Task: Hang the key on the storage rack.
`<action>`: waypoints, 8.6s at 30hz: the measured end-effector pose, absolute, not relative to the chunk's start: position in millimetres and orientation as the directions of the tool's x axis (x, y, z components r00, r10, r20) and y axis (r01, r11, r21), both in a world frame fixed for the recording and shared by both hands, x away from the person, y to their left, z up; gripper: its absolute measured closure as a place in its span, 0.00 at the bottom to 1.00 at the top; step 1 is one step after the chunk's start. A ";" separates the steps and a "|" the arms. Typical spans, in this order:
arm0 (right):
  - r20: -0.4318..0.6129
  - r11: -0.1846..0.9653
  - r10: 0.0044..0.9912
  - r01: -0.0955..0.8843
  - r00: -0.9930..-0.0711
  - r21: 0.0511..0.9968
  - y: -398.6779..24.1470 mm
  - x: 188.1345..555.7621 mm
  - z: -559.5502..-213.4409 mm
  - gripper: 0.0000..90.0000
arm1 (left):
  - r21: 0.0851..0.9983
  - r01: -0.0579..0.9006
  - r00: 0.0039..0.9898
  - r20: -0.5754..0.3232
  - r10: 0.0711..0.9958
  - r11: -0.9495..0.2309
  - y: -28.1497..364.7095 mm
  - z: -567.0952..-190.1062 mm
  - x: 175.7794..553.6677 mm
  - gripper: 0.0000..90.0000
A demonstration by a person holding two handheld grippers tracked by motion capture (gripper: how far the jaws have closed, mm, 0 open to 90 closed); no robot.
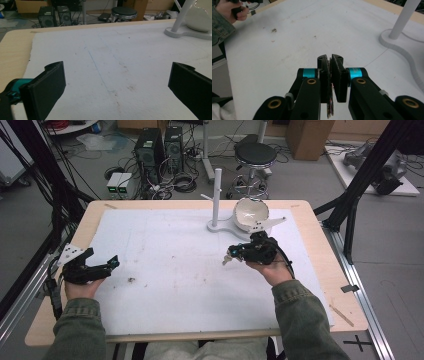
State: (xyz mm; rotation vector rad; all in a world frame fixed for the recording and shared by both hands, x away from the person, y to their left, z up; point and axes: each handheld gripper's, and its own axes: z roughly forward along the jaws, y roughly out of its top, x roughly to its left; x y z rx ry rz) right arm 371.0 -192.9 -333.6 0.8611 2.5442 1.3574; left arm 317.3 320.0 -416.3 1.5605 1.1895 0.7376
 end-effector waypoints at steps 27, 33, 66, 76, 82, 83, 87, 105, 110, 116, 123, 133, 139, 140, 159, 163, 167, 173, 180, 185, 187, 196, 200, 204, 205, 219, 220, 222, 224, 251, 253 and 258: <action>0.123 0.405 0.601 0.434 -0.790 0.805 -168.5 414.2 -298.8 0.95 | 0.942 0.334 0.336 -0.095 0.937 -0.025 319.1 -417.2 318.8 0.02; 0.117 0.401 0.635 0.456 -0.763 0.794 -167.0 423.2 -294.9 0.95 | 0.942 0.334 0.337 -0.095 0.937 -0.024 318.9 -417.3 319.1 0.02; 0.084 0.370 0.697 0.458 -0.712 0.809 -157.8 459.1 -248.1 0.95 | 0.942 0.336 0.336 -0.102 0.936 -0.018 320.4 -418.0 320.4 0.02; 0.066 0.369 0.711 0.450 -0.700 0.813 -153.9 470.5 -234.3 0.95 | 0.941 0.337 0.335 -0.104 0.936 -0.016 320.9 -418.5 321.3 0.02; 0.061 0.369 0.718 0.454 -0.693 0.811 -148.4 475.9 -226.2 0.95 | 0.940 0.339 0.339 -0.101 0.935 -0.021 321.0 -418.4 321.1 0.02; 0.061 0.369 0.718 0.454 -0.693 0.811 -148.4 475.9 -226.2 0.95 | 0.940 0.339 0.339 -0.101 0.935 -0.021 321.0 -418.4 321.1 0.02; 0.046 0.382 0.723 0.455 -0.690 0.804 -144.4 481.4 -222.0 0.95 | 0.941 0.339 0.339 -0.102 0.935 -0.021 320.8 -418.3 321.0 0.02; 0.039 0.389 0.762 0.506 -0.646 0.770 -130.9 500.9 -219.8 0.94 | 0.940 0.341 0.339 -0.099 0.936 -0.024 320.3 -419.0 322.1 0.02; 0.037 0.382 0.780 0.523 -0.625 0.762 -133.5 502.3 -220.2 0.94 | 0.940 0.340 0.341 -0.096 0.935 -0.028 320.1 -418.9 322.2 0.02; 0.045 0.371 0.785 0.528 -0.618 0.764 -133.1 509.3 -224.3 0.94 | 0.940 0.341 0.341 -0.095 0.935 -0.029 319.9 -419.1 322.4 0.02; 0.037 0.371 0.794 0.532 -0.607 0.761 -127.4 519.4 -221.2 0.94 | 0.939 0.343 0.341 -0.096 0.935 -0.029 320.2 -419.6 323.2 0.02; 0.022 0.368 0.816 0.549 -0.577 0.750 -119.4 534.2 -233.9 0.94 | 0.939 0.342 0.339 -0.106 0.935 -0.018 320.9 -420.1 323.9 0.02; 0.048 0.346 0.810 0.543 -0.584 0.765 -123.3 531.7 -233.7 0.87 | 0.937 0.348 0.340 -0.105 0.934 -0.021 321.2 -420.5 324.5 0.02; 0.043 0.350 0.813 0.545 -0.581 0.762 -124.5 527.9 -234.4 0.83 | 0.938 0.346 0.343 -0.101 0.934 -0.026 320.6 -420.4 324.4 0.02; 0.065 0.345 0.822 0.585 -0.566 0.734 -137.0 506.6 -238.2 0.09 | 0.937 0.348 0.345 -0.097 0.934 -0.031 318.7 -420.4 324.4 0.02; 0.058 0.358 0.823 0.594 -0.566 0.720 -141.2 504.5 -242.0 0.01 | 0.937 0.348 0.346 -0.097 0.933 -0.031 318.7 -420.6 324.7 0.02; 0.077 0.356 0.813 0.598 -0.577 0.718 -148.2 498.8 -245.8 0.01 | 0.938 0.347 0.346 -0.097 0.933 -0.030 318.7 -420.7 324.9 0.02; 0.076 0.346 0.811 0.580 -0.580 0.738 -153.0 487.0 -247.7 0.01 | 0.937 0.348 0.347 -0.097 0.933 -0.032 318.4 -420.3 324.8 0.02; 0.070 0.341 0.817 0.578 -0.572 0.742 -162.3 476.8 -250.4 0.01 | 0.937 0.348 0.347 -0.097 0.933 -0.032 318.6 -419.8 324.3 0.02; 0.067 0.321 0.821 0.556 -0.567 0.766 -168.8 467.6 -248.9 0.01 | 0.937 0.347 0.348 -0.099 0.932 -0.030 318.9 -419.6 324.1 0.02; 0.074 0.315 0.821 0.557 -0.566 0.769 -171.4 465.1 -250.5 0.01 | 0.938 0.346 0.348 -0.099 0.932 -0.029 318.9 -419.4 324.0 0.02; 0.089 0.301 0.810 0.542 -0.580 0.785 -185.1 448.1 -256.0 0.01 | 0.938 0.347 0.349 -0.100 0.932 -0.029 318.8 -419.3 323.9 0.02; 0.088 0.295 0.815 0.542 -0.572 0.787 -194.9 440.3 -260.2 0.01 | 0.938 0.346 0.350 -0.100 0.932 -0.029 318.3 -419.1 323.5 0.02; 0.074 0.283 0.829 0.529 -0.555 0.800 -204.9 432.6 -265.0 0.01 | 0.938 0.346 0.349 -0.100 0.932 -0.029 318.7 -419.0 323.4 0.02; 0.071 0.285 0.832 0.534 -0.551 0.796 -206.4 430.6 -266.4 0.01 | 0.938 0.346 0.350 -0.099 0.931 -0.030 318.8 -418.9 323.4 0.02; 0.071 0.250 0.849 0.517 -0.523 0.819 -234.7 406.6 -287.0 0.01 | 0.937 0.348 0.351 -0.099 0.931 -0.031 318.4 -418.9 323.2 0.02; 0.072 0.248 0.849 0.516 -0.524 0.820 -236.6 405.2 -288.4 0.01 | 0.937 0.348 0.351 -0.100 0.931 -0.031 318.4 -418.9 323.2 0.02; 0.078 0.240 0.849 0.514 -0.522 0.824 -239.7 402.0 -291.2 0.01 | 0.937 0.348 0.351 -0.101 0.931 -0.029 318.1 -419.1 323.4 0.02; 0.076 0.240 0.848 0.510 -0.524 0.826 -241.9 399.1 -294.2 0.01 | 0.937 0.348 0.352 -0.100 0.931 -0.032 318.1 -419.0 323.4 0.02; 0.104 0.178 0.880 0.523 -0.464 0.834 -279.5 373.1 -340.5 0.01 | 0.936 0.351 0.353 -0.095 0.931 -0.038 317.7 -419.0 323.3 0.02; 0.103 0.177 0.882 0.526 -0.460 0.832 -281.1 371.1 -344.1 0.01 | 0.936 0.351 0.353 -0.095 0.931 -0.038 317.6 -419.0 323.3 0.02; 0.100 0.179 0.885 0.530 -0.455 0.829 -284.5 366.4 -353.5 0.01 | 0.936 0.350 0.350 -0.097 0.932 -0.035 317.5 -418.9 323.1 0.02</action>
